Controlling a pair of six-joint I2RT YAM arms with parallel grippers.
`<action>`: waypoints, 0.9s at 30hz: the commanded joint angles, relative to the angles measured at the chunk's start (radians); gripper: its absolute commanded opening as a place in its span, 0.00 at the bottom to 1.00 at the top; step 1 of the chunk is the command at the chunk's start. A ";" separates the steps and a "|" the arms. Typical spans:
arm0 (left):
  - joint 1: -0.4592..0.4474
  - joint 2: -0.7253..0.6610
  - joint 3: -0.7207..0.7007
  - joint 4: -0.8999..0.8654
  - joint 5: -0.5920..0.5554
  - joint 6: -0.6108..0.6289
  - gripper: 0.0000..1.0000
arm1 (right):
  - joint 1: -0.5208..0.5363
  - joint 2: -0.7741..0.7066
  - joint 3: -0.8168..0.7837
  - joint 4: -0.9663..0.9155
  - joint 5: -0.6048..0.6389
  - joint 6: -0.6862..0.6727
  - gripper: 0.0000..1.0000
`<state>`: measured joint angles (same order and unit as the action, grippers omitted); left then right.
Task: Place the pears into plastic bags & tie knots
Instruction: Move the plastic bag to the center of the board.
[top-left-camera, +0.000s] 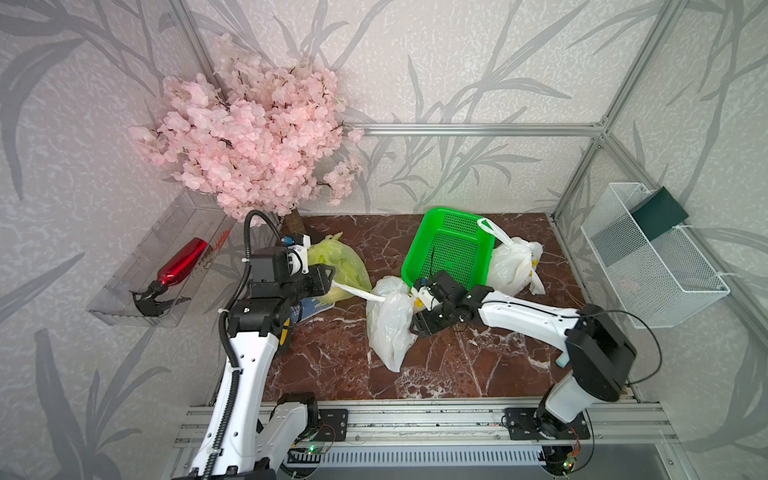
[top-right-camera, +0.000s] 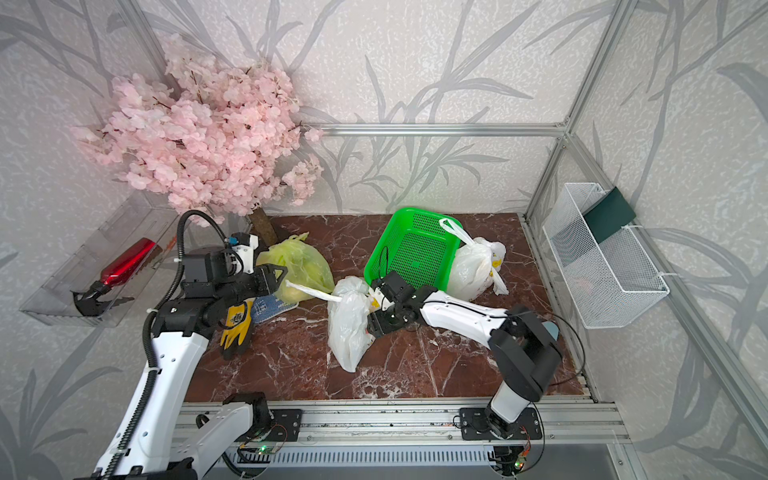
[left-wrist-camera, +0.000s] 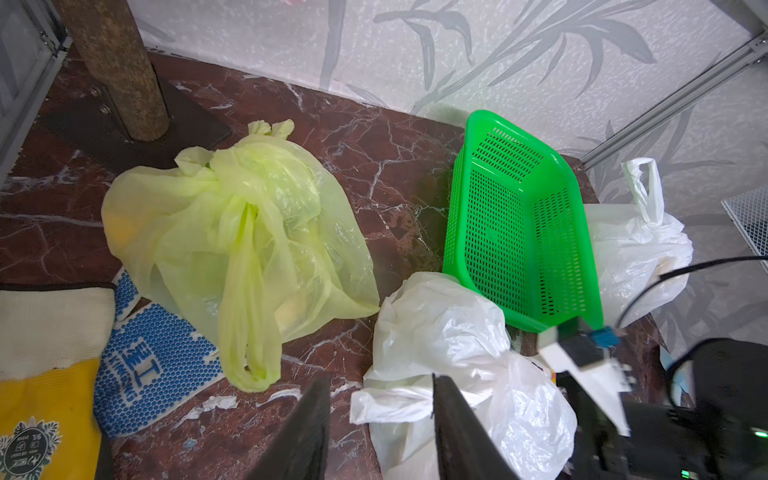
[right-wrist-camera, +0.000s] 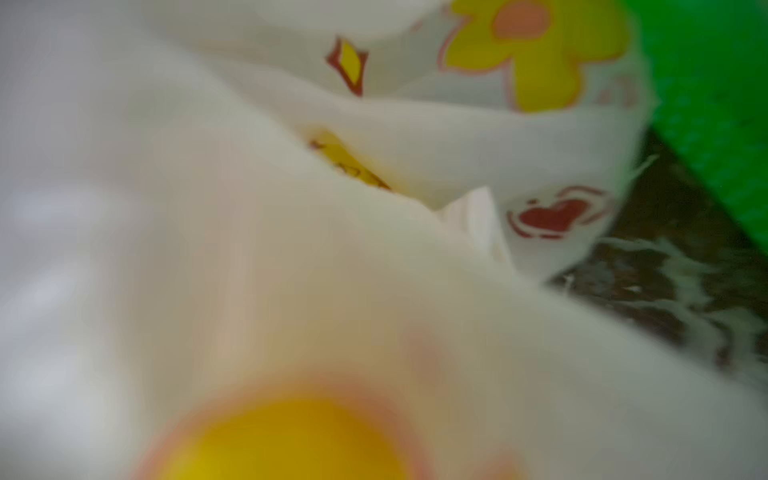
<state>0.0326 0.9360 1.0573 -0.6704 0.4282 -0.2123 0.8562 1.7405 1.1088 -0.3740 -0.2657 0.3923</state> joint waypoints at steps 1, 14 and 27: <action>-0.018 -0.016 0.012 -0.029 0.012 0.001 0.42 | 0.064 0.141 0.137 0.113 -0.009 0.064 0.72; -0.113 -0.051 -0.023 0.052 0.012 -0.020 0.43 | 0.136 0.231 0.547 -0.203 -0.068 -0.117 0.76; -0.360 -0.149 -0.391 0.628 -0.446 0.128 0.56 | -0.127 -0.722 -0.401 0.383 0.428 -0.317 0.87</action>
<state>-0.2932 0.7914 0.7605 -0.3119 0.2298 -0.1745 0.7639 1.1156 0.8516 -0.2325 -0.0818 0.1581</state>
